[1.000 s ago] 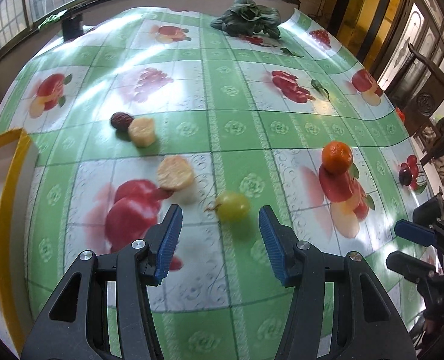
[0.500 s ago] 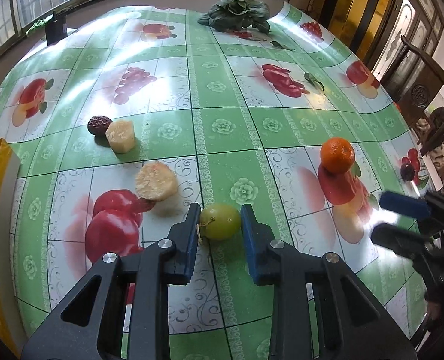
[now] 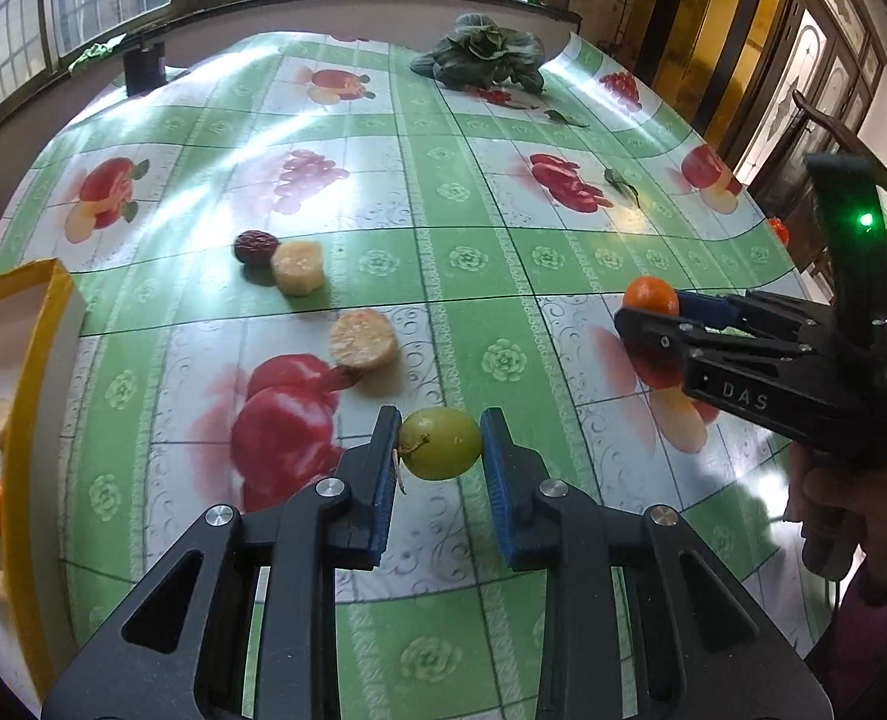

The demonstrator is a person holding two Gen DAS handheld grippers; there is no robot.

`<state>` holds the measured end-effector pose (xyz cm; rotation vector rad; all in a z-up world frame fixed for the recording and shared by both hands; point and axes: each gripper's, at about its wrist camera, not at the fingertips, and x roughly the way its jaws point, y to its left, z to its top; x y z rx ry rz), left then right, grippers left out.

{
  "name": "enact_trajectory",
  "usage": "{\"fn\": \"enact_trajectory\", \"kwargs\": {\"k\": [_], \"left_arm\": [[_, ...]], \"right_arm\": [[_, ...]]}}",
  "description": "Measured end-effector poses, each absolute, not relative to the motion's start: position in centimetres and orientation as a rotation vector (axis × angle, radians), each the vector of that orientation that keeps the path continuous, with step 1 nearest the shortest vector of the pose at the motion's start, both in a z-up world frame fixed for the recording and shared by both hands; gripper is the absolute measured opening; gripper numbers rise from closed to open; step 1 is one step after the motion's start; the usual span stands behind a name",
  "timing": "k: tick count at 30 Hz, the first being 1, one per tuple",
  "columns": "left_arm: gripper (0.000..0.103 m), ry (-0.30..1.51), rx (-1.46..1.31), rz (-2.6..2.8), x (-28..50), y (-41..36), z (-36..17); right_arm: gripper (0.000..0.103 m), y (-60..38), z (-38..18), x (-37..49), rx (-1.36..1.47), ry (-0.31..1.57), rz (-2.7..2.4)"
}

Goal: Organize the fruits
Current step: 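Carry the green grape and orange over the tray with both grippers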

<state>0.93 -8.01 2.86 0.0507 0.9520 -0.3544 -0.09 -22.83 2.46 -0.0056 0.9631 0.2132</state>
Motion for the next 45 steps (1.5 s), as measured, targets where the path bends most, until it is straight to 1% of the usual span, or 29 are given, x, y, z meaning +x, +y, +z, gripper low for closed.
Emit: {"fn": "enact_trajectory", "kwargs": {"k": [7, 14, 31, 45], "left_arm": [[0.026, 0.946, 0.021, -0.321, -0.1, -6.3, 3.3], [0.026, 0.92, -0.001, -0.285, -1.5, -3.9, 4.3], [0.026, 0.839, -0.021, -0.153, -5.3, 1.7, 6.7], [0.026, 0.795, -0.041, -0.034, -7.0, 6.7, 7.6]], "right_arm": [[0.036, -22.8, 2.8, -1.8, 0.056, 0.953, 0.265], [0.036, -21.4, 4.6, -4.6, 0.099, 0.902, 0.336], [0.036, -13.6, 8.3, -8.6, 0.021, 0.849, 0.469], [0.036, -6.9, 9.2, -9.1, -0.076, 0.842, 0.59]]}}
